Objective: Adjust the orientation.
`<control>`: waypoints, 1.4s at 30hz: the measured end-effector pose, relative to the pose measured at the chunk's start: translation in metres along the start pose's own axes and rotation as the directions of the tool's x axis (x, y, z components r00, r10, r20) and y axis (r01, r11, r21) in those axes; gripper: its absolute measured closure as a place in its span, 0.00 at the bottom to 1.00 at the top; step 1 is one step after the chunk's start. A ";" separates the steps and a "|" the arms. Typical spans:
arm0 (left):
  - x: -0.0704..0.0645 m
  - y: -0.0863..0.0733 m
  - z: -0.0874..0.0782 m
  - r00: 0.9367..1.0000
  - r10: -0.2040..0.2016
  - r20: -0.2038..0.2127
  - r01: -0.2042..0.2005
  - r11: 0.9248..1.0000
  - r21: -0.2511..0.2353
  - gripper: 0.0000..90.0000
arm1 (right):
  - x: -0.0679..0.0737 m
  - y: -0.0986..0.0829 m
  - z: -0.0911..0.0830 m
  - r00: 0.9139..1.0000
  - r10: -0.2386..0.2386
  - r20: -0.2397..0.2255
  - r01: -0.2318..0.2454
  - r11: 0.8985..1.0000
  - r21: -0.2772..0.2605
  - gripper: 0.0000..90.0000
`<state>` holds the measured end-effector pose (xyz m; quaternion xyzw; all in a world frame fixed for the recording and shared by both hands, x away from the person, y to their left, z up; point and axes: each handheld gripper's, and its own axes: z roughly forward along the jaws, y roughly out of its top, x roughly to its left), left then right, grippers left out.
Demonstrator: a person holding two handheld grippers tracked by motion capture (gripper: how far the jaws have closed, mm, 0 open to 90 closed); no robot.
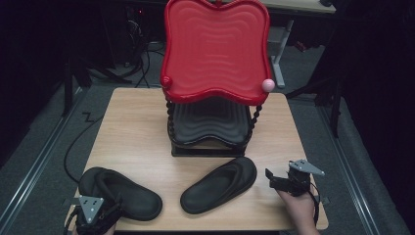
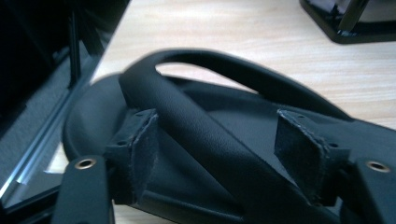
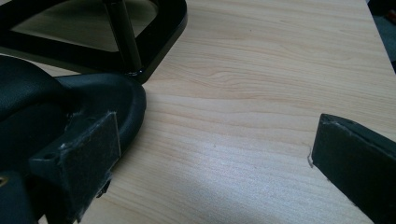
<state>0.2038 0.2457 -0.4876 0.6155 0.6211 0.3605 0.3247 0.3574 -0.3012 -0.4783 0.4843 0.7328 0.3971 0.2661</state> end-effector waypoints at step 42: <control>-0.017 0.018 0.029 0.983 0.123 0.140 -0.116 0.992 -0.053 0.67 | -0.009 -0.017 -0.011 1.000 0.023 0.014 -0.023 1.000 -0.001 0.13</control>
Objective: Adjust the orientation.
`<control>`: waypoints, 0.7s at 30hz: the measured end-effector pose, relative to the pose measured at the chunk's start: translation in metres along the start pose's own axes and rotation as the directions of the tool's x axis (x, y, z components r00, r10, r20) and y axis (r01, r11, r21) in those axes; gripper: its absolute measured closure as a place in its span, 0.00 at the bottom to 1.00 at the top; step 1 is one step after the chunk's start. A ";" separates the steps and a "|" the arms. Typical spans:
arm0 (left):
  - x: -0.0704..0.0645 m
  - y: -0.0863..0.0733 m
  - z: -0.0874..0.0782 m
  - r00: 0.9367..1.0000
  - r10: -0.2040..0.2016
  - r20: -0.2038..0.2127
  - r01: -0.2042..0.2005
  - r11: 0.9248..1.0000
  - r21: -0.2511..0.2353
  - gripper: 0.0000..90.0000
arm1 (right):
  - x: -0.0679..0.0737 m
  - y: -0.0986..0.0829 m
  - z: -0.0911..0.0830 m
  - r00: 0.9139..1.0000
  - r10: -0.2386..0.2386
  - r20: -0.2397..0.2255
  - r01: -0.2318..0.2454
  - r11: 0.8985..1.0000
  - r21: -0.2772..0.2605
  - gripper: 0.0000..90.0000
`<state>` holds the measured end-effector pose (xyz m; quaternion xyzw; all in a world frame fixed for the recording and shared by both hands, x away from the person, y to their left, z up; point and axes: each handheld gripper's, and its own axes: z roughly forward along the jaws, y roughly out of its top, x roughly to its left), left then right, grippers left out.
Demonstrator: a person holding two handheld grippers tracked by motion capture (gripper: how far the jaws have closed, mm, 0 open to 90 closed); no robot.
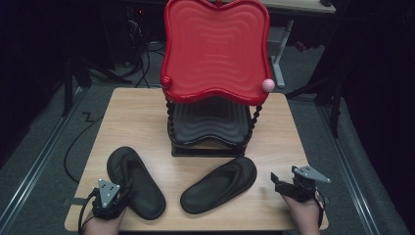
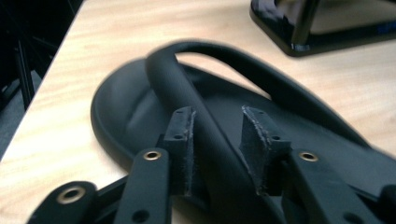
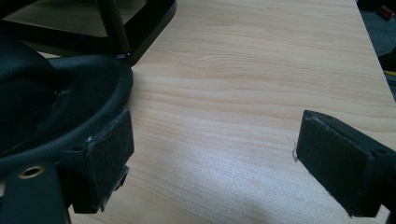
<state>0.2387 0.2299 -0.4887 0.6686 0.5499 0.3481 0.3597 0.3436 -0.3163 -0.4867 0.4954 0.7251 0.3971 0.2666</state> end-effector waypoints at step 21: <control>0.039 -0.007 -0.001 0.997 -0.054 -0.047 0.055 0.998 0.012 0.82 | 0.002 0.001 0.004 1.000 -0.006 -0.025 0.007 1.000 0.003 0.16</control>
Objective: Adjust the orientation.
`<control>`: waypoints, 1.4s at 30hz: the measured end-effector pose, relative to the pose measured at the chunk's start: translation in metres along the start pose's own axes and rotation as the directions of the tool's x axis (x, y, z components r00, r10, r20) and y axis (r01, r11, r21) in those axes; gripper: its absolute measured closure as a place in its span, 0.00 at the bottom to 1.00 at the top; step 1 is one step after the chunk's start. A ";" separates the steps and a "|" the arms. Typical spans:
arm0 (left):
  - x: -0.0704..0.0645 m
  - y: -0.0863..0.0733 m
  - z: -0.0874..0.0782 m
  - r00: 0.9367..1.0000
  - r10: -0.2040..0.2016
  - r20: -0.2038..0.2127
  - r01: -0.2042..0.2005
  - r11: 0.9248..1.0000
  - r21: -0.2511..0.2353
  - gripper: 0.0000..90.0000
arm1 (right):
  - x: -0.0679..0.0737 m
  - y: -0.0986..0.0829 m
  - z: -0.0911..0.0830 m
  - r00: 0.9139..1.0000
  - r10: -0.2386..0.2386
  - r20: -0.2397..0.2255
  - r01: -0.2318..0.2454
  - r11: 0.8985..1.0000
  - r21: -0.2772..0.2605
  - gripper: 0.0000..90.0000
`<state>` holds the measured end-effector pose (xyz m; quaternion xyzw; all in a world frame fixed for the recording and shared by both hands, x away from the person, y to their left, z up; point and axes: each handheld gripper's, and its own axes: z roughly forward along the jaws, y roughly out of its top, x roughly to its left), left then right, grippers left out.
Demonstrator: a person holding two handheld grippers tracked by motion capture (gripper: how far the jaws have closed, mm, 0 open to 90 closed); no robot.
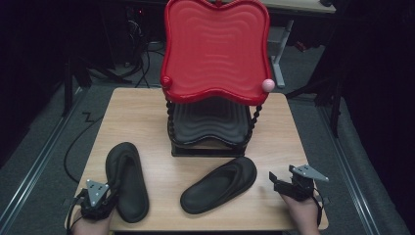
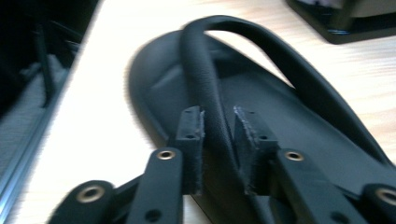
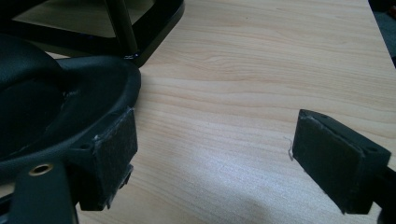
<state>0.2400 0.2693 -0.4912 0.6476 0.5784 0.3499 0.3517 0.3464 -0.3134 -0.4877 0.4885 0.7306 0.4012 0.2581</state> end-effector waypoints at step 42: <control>0.007 0.004 0.008 0.996 -0.082 -0.040 0.078 0.993 -0.089 0.84 | -0.001 -0.008 0.000 0.999 0.020 -0.038 -0.020 1.000 0.009 0.28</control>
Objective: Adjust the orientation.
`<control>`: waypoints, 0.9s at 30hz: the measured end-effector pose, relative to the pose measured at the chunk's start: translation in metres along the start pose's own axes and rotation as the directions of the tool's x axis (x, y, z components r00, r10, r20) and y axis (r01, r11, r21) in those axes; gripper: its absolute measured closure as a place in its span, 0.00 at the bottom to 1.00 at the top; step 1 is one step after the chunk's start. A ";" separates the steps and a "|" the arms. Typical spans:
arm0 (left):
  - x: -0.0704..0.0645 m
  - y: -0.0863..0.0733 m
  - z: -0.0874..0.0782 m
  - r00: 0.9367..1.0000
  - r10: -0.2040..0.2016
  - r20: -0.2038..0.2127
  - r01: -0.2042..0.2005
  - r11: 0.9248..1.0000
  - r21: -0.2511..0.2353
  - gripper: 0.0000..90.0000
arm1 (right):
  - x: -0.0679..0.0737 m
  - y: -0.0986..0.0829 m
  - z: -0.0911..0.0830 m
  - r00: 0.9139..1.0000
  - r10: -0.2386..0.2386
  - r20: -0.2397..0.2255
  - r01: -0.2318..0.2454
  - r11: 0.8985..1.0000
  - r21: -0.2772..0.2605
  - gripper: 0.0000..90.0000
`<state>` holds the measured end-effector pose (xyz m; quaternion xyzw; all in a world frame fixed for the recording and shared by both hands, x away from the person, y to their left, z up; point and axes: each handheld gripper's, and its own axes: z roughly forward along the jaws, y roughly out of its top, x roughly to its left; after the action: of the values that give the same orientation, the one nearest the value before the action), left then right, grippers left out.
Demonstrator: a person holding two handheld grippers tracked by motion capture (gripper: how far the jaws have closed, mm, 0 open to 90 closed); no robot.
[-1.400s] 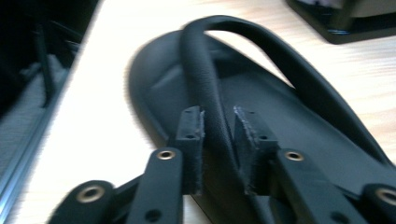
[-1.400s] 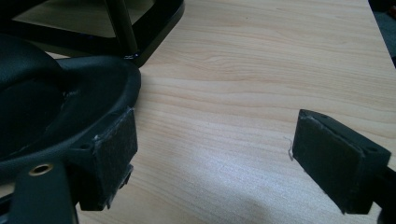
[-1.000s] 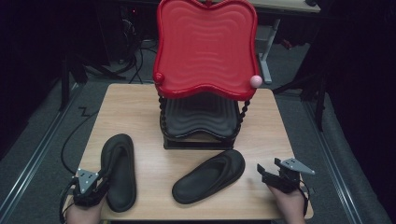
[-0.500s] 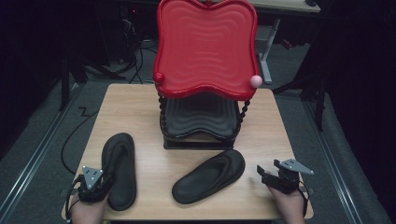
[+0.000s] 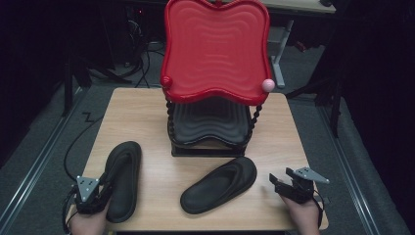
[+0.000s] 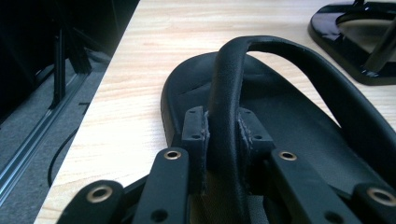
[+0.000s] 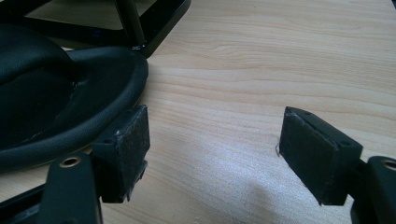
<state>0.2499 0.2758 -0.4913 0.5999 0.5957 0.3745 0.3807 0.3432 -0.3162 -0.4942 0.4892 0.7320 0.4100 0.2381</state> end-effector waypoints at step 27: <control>-0.034 0.017 -0.048 0.989 0.048 0.139 -0.017 0.975 -0.221 0.84 | -0.001 0.001 -0.002 1.000 -0.008 -0.005 0.008 1.000 -0.006 0.31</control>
<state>0.2130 0.2419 -0.4553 0.5892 0.5119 0.4003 0.4802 0.3421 -0.3177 -0.4923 0.4846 0.7332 0.4127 0.2392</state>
